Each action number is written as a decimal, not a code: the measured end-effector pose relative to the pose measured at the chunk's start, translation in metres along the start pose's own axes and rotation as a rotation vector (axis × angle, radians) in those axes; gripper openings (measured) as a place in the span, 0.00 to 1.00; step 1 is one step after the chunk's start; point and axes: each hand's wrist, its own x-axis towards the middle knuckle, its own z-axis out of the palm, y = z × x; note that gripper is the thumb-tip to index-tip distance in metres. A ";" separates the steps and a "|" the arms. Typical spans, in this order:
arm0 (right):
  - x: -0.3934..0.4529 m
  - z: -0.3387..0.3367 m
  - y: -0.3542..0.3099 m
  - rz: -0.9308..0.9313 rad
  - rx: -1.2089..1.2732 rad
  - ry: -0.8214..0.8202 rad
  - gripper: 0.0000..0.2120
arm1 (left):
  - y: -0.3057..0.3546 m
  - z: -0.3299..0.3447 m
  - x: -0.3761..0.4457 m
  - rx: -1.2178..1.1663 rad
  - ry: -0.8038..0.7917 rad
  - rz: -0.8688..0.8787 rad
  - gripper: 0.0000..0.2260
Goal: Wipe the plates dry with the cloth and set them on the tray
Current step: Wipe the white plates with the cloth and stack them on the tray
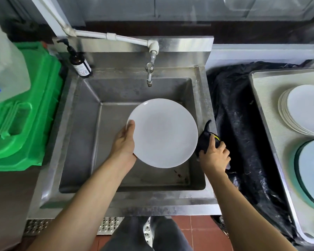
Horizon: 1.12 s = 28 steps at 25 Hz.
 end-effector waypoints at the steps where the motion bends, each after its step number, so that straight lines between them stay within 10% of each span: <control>1: -0.001 -0.002 0.001 -0.006 -0.018 0.016 0.35 | 0.003 0.001 -0.002 -0.015 -0.004 0.017 0.06; 13: -0.051 -0.133 -0.060 -0.258 1.079 0.478 0.21 | 0.056 0.005 -0.032 -0.065 -0.155 0.036 0.17; 28: -0.134 -0.115 -0.180 -0.826 0.887 0.381 0.26 | 0.092 0.003 -0.040 -0.042 -0.328 0.284 0.12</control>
